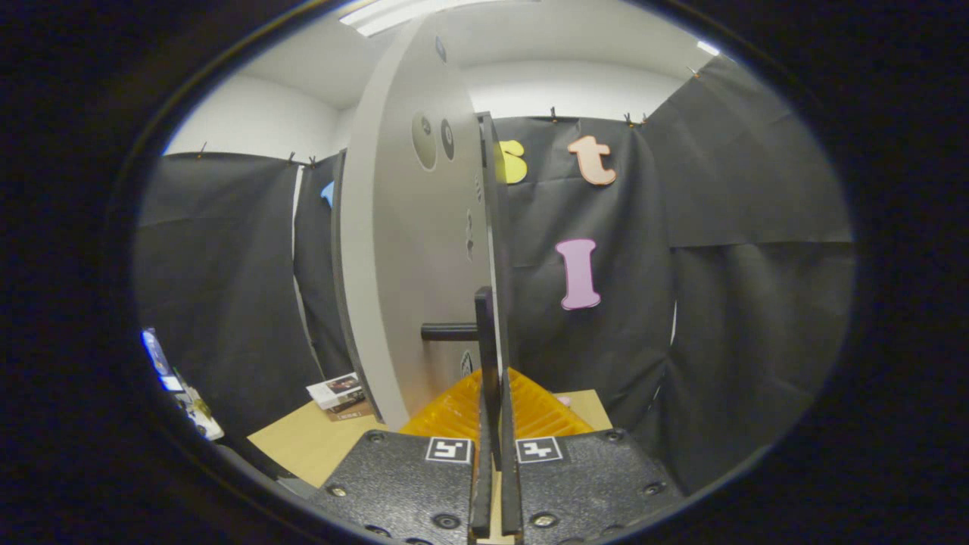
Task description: Open the shoe cabinet door, grab the shoes and put them into the shoe cabinet, then close the shoe cabinet door.
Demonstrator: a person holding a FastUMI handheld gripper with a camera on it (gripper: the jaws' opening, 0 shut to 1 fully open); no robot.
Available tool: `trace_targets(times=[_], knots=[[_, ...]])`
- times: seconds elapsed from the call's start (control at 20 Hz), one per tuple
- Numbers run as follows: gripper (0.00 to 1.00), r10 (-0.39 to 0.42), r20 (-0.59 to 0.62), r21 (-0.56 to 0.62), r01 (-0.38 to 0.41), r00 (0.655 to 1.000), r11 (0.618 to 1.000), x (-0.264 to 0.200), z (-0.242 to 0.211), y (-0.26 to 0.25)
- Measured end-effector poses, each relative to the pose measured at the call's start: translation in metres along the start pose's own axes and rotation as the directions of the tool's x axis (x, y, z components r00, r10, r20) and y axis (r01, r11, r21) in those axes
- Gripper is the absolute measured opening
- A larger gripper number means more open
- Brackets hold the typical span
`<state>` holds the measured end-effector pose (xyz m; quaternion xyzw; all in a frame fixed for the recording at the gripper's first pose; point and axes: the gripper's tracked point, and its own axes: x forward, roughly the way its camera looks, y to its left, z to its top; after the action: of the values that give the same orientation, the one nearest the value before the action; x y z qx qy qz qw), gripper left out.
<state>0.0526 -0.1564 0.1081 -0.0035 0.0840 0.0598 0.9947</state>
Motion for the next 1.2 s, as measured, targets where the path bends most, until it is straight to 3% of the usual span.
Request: trace_targets(times=[0.4,0.65,0.85,0.9,0.95,1.05,1.2], knots=[[0.08,-0.039,-0.118,0.055,0.046,0.992,0.997,-0.009,-0.032,0.003],[0.09,-0.047,-0.103,0.054,0.053,0.994,0.997,-0.013,-0.028,0.0],[0.12,-0.133,-0.032,0.019,0.133,0.991,0.991,-0.027,-0.025,-0.005],[0.15,-0.158,-0.017,0.011,0.158,0.987,0.987,-0.032,-0.029,-0.007],[0.3,-0.175,-0.011,0.005,0.175,0.985,0.985,-0.036,-0.034,-0.006],[0.48,-0.241,0.0,0.008,0.241,0.97,0.97,-0.049,-0.044,-0.011],[0.8,-0.271,0.04,0.013,0.271,0.962,0.963,-0.066,-0.054,-0.005]])
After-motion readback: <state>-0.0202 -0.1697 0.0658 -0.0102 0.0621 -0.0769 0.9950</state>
